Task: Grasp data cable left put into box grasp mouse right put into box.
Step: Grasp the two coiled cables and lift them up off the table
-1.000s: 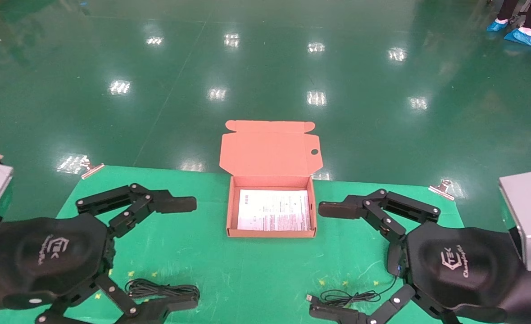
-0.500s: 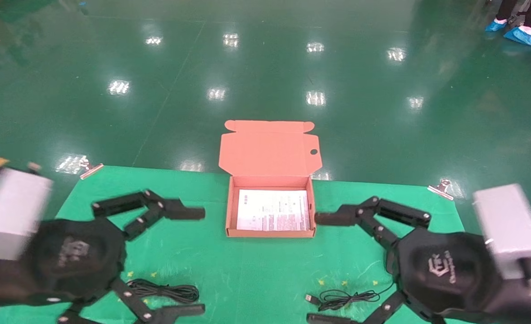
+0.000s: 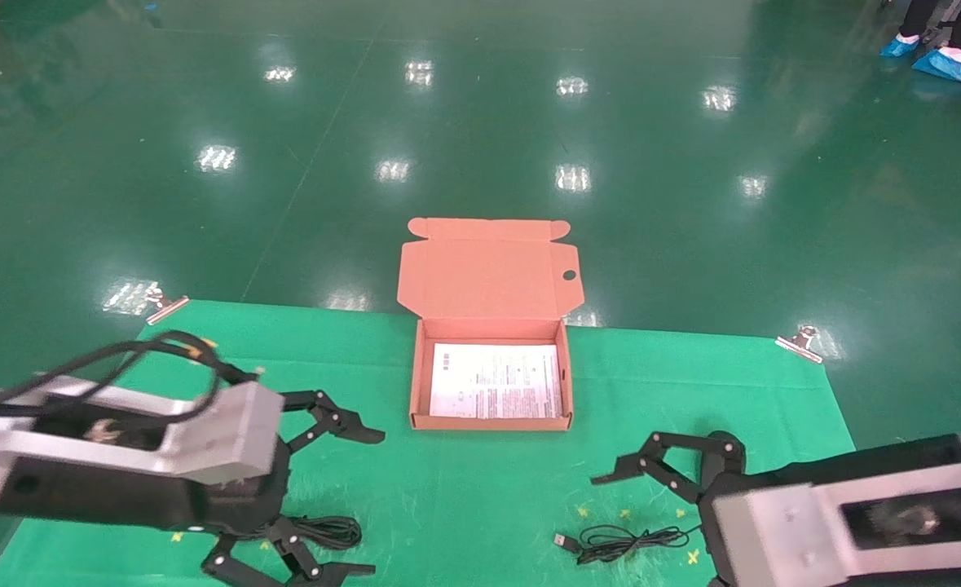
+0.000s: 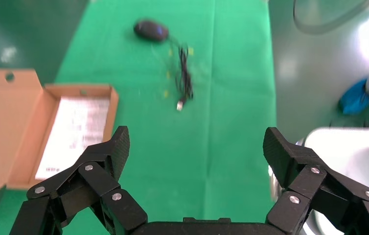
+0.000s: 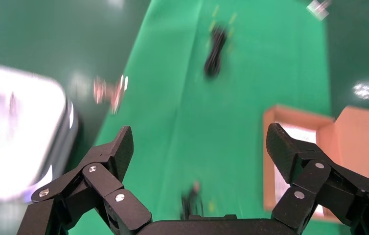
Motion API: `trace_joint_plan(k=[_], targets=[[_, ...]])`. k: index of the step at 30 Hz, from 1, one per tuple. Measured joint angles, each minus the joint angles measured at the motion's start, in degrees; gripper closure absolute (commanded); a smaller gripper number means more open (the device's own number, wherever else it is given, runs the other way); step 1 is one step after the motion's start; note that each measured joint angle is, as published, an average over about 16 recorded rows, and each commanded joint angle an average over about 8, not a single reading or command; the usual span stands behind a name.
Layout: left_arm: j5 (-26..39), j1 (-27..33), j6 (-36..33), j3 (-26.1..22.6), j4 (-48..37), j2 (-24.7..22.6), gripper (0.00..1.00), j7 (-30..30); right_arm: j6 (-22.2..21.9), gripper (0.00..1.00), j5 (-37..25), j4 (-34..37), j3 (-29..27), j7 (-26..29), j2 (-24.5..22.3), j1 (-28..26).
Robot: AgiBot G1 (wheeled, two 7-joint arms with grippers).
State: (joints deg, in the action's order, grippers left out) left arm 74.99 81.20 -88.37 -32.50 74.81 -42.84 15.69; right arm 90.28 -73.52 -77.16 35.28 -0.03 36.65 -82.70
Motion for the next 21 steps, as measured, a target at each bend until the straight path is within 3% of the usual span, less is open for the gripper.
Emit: trace_joint_plan(k=[10,21], targets=[[16.38,3.08,1.68,-8.15,1.27,-5.32,0.00,-0.03,-1.57,0.00,-16.41,-0.39,13.89,-5.75,3.24,-8.66],[33.74,2.27,5.92,-15.76,1.69,-11.41,0.00,0.05,-6.64,0.00,-27.36,-0.18,20.32,-4.83,6.05,-7.90]])
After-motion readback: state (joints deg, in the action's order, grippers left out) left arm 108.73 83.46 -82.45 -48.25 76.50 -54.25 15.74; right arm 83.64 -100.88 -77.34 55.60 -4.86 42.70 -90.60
